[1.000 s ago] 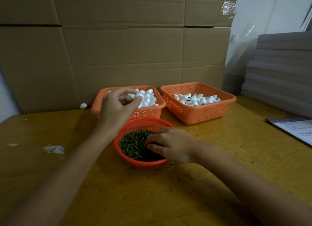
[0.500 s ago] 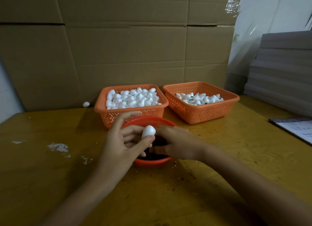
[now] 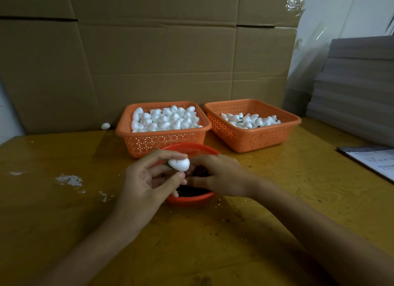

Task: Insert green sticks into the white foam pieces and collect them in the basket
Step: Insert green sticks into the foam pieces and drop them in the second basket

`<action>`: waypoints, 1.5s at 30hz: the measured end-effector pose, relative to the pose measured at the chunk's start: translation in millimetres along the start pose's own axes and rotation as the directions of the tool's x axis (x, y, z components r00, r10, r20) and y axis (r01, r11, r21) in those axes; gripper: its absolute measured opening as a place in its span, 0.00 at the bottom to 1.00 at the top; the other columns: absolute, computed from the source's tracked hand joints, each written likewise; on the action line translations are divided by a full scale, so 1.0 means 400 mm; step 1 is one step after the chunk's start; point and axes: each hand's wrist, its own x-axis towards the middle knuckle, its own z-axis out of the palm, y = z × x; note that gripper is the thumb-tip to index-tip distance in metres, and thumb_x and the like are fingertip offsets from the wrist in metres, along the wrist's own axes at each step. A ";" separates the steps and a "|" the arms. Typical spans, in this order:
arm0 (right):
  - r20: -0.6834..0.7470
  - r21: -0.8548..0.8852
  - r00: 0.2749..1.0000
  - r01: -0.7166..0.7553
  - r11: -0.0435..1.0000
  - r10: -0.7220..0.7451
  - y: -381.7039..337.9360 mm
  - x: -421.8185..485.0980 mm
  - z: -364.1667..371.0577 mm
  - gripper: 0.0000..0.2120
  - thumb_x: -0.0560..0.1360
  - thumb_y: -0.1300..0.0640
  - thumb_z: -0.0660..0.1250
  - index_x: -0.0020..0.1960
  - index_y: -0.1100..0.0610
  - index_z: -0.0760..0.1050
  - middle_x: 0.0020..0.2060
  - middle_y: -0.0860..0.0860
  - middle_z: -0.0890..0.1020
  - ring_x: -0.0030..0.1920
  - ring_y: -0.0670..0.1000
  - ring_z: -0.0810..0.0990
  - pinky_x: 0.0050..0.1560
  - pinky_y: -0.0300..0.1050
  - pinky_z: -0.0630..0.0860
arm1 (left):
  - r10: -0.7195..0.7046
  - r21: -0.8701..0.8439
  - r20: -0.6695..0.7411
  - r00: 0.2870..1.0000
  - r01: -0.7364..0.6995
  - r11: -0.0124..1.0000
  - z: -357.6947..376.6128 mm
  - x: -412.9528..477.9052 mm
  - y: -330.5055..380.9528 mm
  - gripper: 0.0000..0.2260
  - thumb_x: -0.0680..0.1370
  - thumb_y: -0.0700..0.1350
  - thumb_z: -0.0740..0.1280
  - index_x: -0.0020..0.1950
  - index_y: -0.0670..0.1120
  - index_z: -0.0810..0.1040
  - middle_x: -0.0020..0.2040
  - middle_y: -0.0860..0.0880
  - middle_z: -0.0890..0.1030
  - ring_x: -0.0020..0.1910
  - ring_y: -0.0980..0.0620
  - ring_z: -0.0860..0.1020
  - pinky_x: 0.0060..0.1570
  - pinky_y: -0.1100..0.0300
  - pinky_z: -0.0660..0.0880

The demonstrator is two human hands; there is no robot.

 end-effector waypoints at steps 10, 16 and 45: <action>-0.010 0.027 1.000 0.021 0.999 -0.021 0.005 0.005 0.002 0.04 0.81 0.42 0.68 0.50 0.40 0.74 0.41 0.36 0.76 0.45 0.40 0.74 0.46 0.45 0.69 | -0.049 -0.097 -0.073 0.996 0.041 0.994 0.002 0.001 0.012 0.15 0.72 0.40 0.77 0.59 0.49 0.85 0.57 0.44 0.86 0.52 0.43 0.87 0.43 0.60 0.83; -0.020 0.062 1.000 0.004 0.998 -0.003 0.010 0.007 0.006 0.07 0.80 0.41 0.70 0.53 0.43 0.78 0.46 0.38 0.80 0.50 0.41 0.77 0.50 0.47 0.72 | -0.006 -0.063 -0.035 0.999 0.004 0.998 -0.008 0.002 0.002 0.17 0.71 0.36 0.79 0.56 0.49 0.82 0.58 0.46 0.87 0.59 0.46 0.85 0.51 0.62 0.82; -0.162 0.373 0.987 0.073 0.925 -0.013 0.025 0.017 0.010 0.03 0.82 0.52 0.70 0.52 0.51 0.81 0.42 0.44 0.88 0.47 0.42 0.85 0.59 0.60 0.78 | -0.102 -0.075 -0.092 0.991 0.095 0.993 -0.015 0.013 0.022 0.15 0.69 0.47 0.83 0.54 0.54 0.87 0.53 0.46 0.88 0.48 0.53 0.86 0.45 0.65 0.80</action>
